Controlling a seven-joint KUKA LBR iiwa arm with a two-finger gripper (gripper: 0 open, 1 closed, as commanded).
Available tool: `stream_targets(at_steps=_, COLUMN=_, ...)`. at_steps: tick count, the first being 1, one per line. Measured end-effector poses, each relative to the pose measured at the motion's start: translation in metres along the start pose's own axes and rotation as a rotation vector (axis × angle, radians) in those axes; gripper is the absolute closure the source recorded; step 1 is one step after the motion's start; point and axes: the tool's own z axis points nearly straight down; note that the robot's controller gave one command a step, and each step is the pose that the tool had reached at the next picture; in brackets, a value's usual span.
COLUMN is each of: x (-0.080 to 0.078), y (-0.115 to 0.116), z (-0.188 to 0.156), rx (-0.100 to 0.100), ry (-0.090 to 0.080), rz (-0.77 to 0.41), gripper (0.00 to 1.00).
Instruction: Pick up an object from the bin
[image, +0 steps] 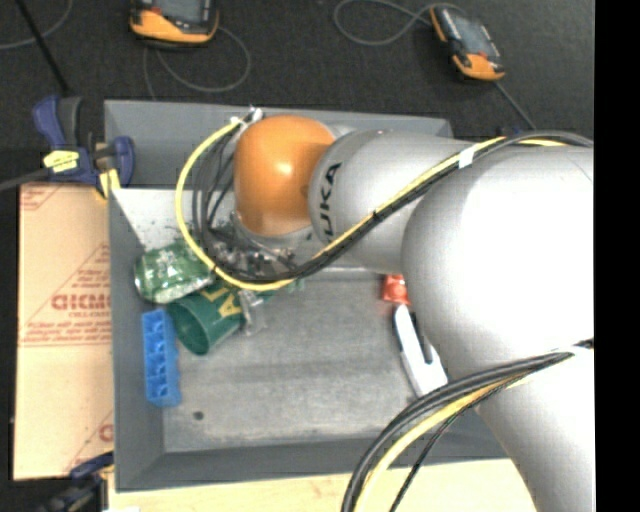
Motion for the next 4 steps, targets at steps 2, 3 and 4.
stream_targets(at_steps=2, x=-0.003, y=0.003, z=0.000, rx=0.003, ry=0.001, rz=-0.120, gripper=0.00)
stream_targets(at_steps=3, x=-0.004, y=0.014, z=0.002, rx=-0.010, ry=0.002, rz=-0.083, gripper=0.00)
stream_targets(at_steps=4, x=-0.008, y=0.035, z=0.003, rx=-0.023, ry=0.001, rz=-0.247, gripper=0.00)
